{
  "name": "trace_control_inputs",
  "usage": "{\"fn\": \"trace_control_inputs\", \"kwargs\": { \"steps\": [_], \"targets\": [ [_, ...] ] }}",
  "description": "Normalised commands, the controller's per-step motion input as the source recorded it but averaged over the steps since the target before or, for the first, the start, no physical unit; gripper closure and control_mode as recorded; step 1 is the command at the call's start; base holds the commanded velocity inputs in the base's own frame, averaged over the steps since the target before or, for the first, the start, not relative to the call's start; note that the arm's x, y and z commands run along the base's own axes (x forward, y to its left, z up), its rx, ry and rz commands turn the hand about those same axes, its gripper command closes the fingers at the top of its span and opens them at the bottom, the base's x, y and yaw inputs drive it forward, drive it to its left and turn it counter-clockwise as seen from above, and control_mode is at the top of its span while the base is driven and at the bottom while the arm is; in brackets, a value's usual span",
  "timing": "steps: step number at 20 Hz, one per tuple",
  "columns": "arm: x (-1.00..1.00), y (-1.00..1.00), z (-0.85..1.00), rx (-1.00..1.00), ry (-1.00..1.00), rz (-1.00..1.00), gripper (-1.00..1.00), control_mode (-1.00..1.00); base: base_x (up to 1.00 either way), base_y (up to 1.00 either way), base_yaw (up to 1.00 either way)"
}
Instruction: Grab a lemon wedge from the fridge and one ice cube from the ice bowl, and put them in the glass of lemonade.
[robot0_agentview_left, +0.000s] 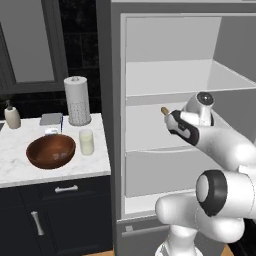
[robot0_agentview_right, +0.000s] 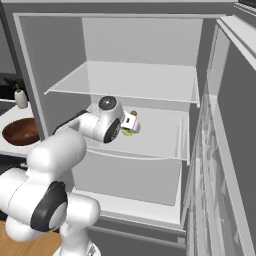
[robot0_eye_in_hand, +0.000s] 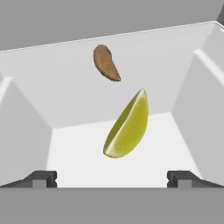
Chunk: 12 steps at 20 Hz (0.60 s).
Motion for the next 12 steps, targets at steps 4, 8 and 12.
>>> {"fn": "trace_control_inputs", "kwargs": {
  "steps": [4, 8, 12],
  "targets": [
    [0.21, 0.00, -0.14, 0.00, 0.03, 0.00, -1.00, -1.00, 0.00, 0.00, 0.00],
    [0.20, 0.00, -0.21, 0.00, 0.01, 0.00, -1.00, -1.00, 0.00, 0.00, 0.00],
    [0.22, 0.00, -0.20, 0.00, 0.03, 0.00, -1.00, -1.00, 0.00, 0.00, 0.00]
  ]
}}
